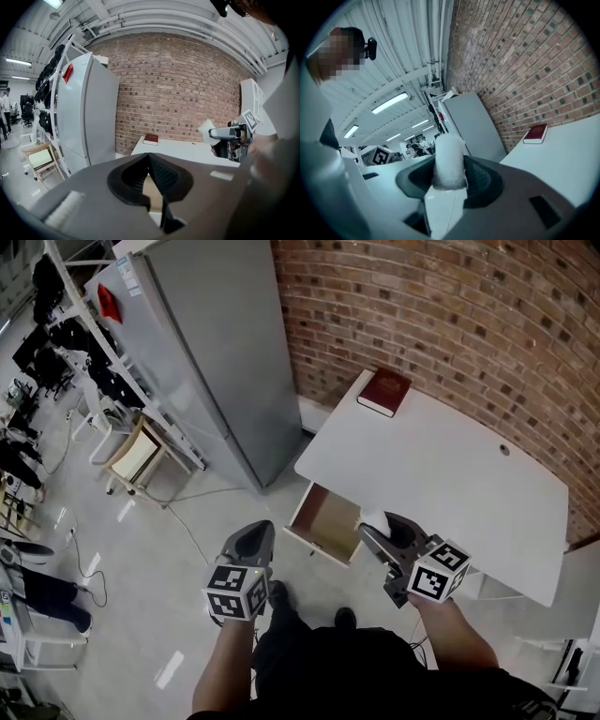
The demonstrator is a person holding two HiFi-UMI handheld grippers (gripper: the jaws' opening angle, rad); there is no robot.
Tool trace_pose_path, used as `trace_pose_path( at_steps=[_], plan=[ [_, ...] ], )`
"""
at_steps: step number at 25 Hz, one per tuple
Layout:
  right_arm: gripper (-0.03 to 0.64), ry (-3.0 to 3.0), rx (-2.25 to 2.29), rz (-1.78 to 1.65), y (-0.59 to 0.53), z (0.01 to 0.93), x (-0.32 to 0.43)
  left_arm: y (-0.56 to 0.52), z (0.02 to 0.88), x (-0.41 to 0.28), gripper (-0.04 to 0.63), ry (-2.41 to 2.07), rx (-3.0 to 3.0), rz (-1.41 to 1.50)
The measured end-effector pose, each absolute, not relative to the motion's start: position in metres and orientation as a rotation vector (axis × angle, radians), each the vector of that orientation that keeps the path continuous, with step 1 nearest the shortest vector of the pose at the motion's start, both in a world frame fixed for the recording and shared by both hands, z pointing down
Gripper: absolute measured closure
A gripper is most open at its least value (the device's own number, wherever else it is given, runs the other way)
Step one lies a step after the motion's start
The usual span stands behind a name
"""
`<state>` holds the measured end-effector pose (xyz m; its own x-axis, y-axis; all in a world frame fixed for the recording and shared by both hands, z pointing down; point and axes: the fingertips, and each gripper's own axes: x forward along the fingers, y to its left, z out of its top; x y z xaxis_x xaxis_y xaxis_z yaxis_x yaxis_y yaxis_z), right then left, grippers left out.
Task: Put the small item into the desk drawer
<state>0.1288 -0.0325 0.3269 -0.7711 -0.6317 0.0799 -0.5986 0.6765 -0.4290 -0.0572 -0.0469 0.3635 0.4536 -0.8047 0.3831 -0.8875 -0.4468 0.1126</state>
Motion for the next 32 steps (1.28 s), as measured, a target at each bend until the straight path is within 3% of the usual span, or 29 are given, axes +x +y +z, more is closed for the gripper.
trace_pose_path(
  at_steps=[19, 32],
  plan=[
    [0.457, 2.717, -1.359, -0.734, -0.172, 0.346, 0.002, -0.227, 0.402, -0.165, 0.584, -1.170, 2.545, 0.468],
    [0.457, 2.580, -1.533, -0.819, -0.174, 0.369, 0.026, -0.250, 0.427, -0.143, 0.583, -0.974, 2.554, 0.539]
  ],
)
